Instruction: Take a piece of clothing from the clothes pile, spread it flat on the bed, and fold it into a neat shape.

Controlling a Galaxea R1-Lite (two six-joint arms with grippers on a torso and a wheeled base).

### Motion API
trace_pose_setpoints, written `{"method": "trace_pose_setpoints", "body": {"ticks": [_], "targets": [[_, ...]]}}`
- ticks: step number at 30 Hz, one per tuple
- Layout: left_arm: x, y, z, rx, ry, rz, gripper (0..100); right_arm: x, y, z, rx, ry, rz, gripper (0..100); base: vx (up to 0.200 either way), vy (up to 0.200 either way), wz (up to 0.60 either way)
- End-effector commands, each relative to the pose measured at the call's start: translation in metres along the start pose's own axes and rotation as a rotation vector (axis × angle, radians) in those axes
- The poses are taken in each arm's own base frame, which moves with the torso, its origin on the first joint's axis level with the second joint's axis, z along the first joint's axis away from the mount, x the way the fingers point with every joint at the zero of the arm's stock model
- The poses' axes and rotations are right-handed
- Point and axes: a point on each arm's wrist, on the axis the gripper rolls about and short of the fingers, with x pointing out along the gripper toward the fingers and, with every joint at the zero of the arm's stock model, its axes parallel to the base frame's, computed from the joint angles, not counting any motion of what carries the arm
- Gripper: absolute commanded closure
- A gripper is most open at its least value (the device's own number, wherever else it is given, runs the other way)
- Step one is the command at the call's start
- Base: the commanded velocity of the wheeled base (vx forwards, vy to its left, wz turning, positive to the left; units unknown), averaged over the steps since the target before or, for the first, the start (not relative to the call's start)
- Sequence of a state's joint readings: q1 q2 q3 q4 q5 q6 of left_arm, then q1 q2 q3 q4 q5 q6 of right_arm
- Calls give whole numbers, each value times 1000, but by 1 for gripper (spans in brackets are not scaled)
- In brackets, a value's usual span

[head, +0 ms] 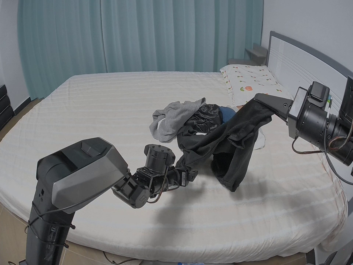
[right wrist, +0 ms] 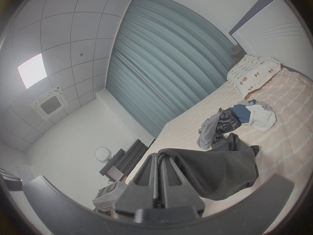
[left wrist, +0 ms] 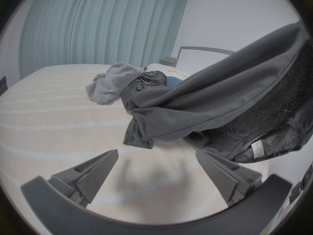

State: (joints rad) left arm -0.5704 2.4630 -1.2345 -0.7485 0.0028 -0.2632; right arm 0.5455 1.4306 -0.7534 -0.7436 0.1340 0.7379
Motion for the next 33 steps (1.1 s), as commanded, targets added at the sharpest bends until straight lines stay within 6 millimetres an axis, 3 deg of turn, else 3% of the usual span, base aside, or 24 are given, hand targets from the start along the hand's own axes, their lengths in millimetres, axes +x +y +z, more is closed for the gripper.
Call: {"method": "trace_pose_setpoints", "body": {"ticks": [1, 10, 11, 22, 29, 30, 31, 32, 33], "targets": [[24, -7, -4, -5, 8, -41, 0, -2, 4, 0, -2, -3, 15, 100, 0, 0, 0], [56, -3, 5, -108, -51, -50, 0, -10, 11, 5, -5, -22, 45, 100, 0, 0, 0], [58, -3, 4, -119, -43, -50, 100, -10, 11, 5, -4, -22, 45, 100, 0, 0, 0], [59, 4, 11, -207, -10, -25, 100, -9, 1, 4, 1, -17, 3, 100, 0, 0, 0], [-3, 13, 46, -235, -18, 13, 100, -7, -17, 3, 2, -8, -65, 100, 0, 0, 0], [-4, 14, 47, -237, -19, 14, 100, -7, -18, 2, 3, -7, -68, 100, 0, 0, 0], [-26, 14, 57, -243, -28, 16, 100, -3, -25, 2, 3, -8, -92, 100, 0, 0, 0], [-26, 14, 57, -243, -28, 16, 100, -3, -25, 2, 3, -8, -92, 100, 0, 0, 0], [-49, 16, 69, -249, -49, 15, 100, 0, -33, 2, 6, -7, -118, 100, 0, 0, 0]]}}
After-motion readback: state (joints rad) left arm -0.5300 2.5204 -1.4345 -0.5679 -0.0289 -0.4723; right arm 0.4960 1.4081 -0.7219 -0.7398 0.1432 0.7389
